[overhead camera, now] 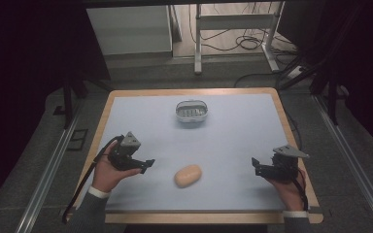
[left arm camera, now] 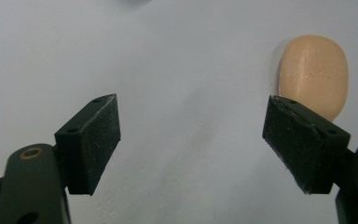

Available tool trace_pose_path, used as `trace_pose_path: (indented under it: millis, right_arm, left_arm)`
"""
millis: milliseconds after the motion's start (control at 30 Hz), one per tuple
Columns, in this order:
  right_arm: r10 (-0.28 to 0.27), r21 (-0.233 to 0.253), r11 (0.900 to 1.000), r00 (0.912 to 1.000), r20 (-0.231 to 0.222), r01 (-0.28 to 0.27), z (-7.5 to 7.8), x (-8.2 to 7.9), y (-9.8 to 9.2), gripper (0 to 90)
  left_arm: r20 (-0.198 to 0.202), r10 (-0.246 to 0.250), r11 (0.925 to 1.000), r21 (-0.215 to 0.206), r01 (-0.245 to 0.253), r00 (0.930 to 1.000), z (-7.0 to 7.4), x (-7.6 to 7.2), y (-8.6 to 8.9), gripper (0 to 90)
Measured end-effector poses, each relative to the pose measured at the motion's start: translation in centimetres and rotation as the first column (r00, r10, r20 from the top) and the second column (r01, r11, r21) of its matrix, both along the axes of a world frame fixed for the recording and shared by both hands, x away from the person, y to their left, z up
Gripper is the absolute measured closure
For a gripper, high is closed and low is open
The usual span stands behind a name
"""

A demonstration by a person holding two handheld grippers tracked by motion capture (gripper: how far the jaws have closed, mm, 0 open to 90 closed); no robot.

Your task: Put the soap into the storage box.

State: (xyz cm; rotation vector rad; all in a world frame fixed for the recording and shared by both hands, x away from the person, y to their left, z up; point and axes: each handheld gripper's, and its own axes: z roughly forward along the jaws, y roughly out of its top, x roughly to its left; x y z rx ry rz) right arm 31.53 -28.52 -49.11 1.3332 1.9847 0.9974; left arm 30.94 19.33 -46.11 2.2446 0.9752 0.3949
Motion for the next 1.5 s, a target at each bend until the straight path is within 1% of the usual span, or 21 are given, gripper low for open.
trace_pose_path:
  millis: [33, 100, 333, 367, 433, 533, 667, 700, 800, 900, 967, 1000, 1133, 1167, 1233, 1267, 1500]
  right_arm:
    - [0.000, -0.001, 1.000, 1.0000, 0.000, 0.000, 0.0, 0.0, 0.0, 4.8]
    - [-0.005, -0.002, 1.000, 1.0000, -0.001, 0.005, 0.0, 0.0, -0.1, 4.8]
    - [-0.008, 0.001, 1.000, 1.0000, 0.000, 0.008, 0.0, 0.0, -0.2, 4.8]
    - [-0.006, 0.000, 1.000, 1.0000, 0.000, 0.006, 0.0, 0.0, -0.2, 4.8]
    - [-0.007, -0.003, 1.000, 1.0000, -0.001, 0.007, 0.0, 0.0, -0.2, 4.8]
    - [-0.007, -0.003, 1.000, 1.0000, 0.001, 0.007, 0.0, 0.0, -0.1, 4.8]
    - [-0.008, -0.008, 1.000, 1.0000, -0.001, 0.008, 0.0, 0.0, -0.1, 4.8]
    - [-0.008, -0.010, 1.000, 1.0000, -0.002, 0.008, -0.1, 0.0, -0.1, 4.8]
    - [-0.010, -0.011, 1.000, 1.0000, -0.001, 0.010, -0.1, 0.0, -0.1, 4.8]
    - [-0.009, -0.011, 1.000, 1.0000, -0.002, 0.009, -0.1, 0.1, -0.1, 4.8]
    - [-0.010, -0.013, 1.000, 0.9999, -0.004, 0.010, -0.2, 0.1, -0.1, 4.8]
    - [-0.009, -0.015, 1.000, 0.9999, -0.006, 0.009, -0.2, 0.1, -0.1, 4.8]
    - [-0.010, -0.018, 1.000, 0.9999, -0.006, 0.010, -0.2, 0.1, -0.1, 4.8]
    - [-0.010, -0.017, 1.000, 0.9999, -0.005, 0.009, -0.2, 0.1, -0.1, 4.8]
    - [-0.012, -0.020, 1.000, 0.9999, -0.005, 0.012, -0.3, 0.1, -0.1, 4.8]
    - [-0.014, -0.022, 1.000, 0.9999, -0.005, 0.014, -0.3, 0.1, -0.1, 4.8]
    - [-0.013, -0.027, 1.000, 0.9999, -0.009, 0.013, -0.4, 0.1, -0.1, 4.8]
  left_arm:
    - [0.000, -0.003, 1.0000, -0.005, 0.003, 1.0000, 0.0, 0.1, -0.1, 19.4]
    - [-0.003, -0.008, 1.0000, 0.006, 0.008, 1.0000, 0.0, 0.1, -0.4, 19.3]
    - [-0.005, -0.034, 0.9993, 0.016, 0.034, 0.9994, 0.3, 0.2, -1.5, 19.3]
    - [-0.006, -0.038, 0.9992, 0.010, 0.038, 0.9993, 0.3, 0.2, -1.6, 19.3]
    - [-0.007, -0.045, 0.9987, 0.023, 0.045, 0.9989, 0.2, 0.2, -2.0, 19.1]
    - [-0.010, -0.063, 0.9977, 0.025, 0.064, 0.9979, 0.2, 0.2, -2.6, 19.0]
    - [-0.010, -0.078, 0.9966, 0.024, 0.079, 0.9969, 0.3, 0.2, -3.3, 19.0]
    - [-0.007, -0.089, 0.9959, 0.016, 0.089, 0.9960, 0.3, 0.2, -3.7, 19.2]
    - [-0.005, -0.096, 0.9951, 0.023, 0.096, 0.9953, 0.3, 0.3, -4.0, 19.1]
    - [-0.007, -0.105, 0.9944, 0.008, 0.105, 0.9944, 0.5, 0.4, -4.6, 19.2]
    - [-0.003, -0.120, 0.9927, 0.009, 0.120, 0.9928, 0.5, 0.5, -4.8, 19.1]
    - [-0.003, -0.124, 0.9923, 0.001, 0.124, 0.9923, 0.5, 0.5, -5.0, 19.1]
    - [-0.003, -0.133, 0.9911, 0.003, 0.133, 0.9911, 0.6, 0.6, -5.4, 18.9]
    - [-0.004, -0.136, 0.9907, -0.004, 0.136, 0.9907, 0.6, 0.6, -5.6, 19.0]
    - [-0.005, -0.137, 0.9906, 0.007, 0.137, 0.9906, 0.5, 0.7, -5.8, 18.8]
    - [-0.009, -0.135, 0.9908, 0.002, 0.135, 0.9908, 0.5, 0.7, -5.9, 18.8]
    - [-0.012, -0.151, 0.9882, 0.024, 0.151, 0.9885, 0.3, 0.8, -6.9, 19.6]
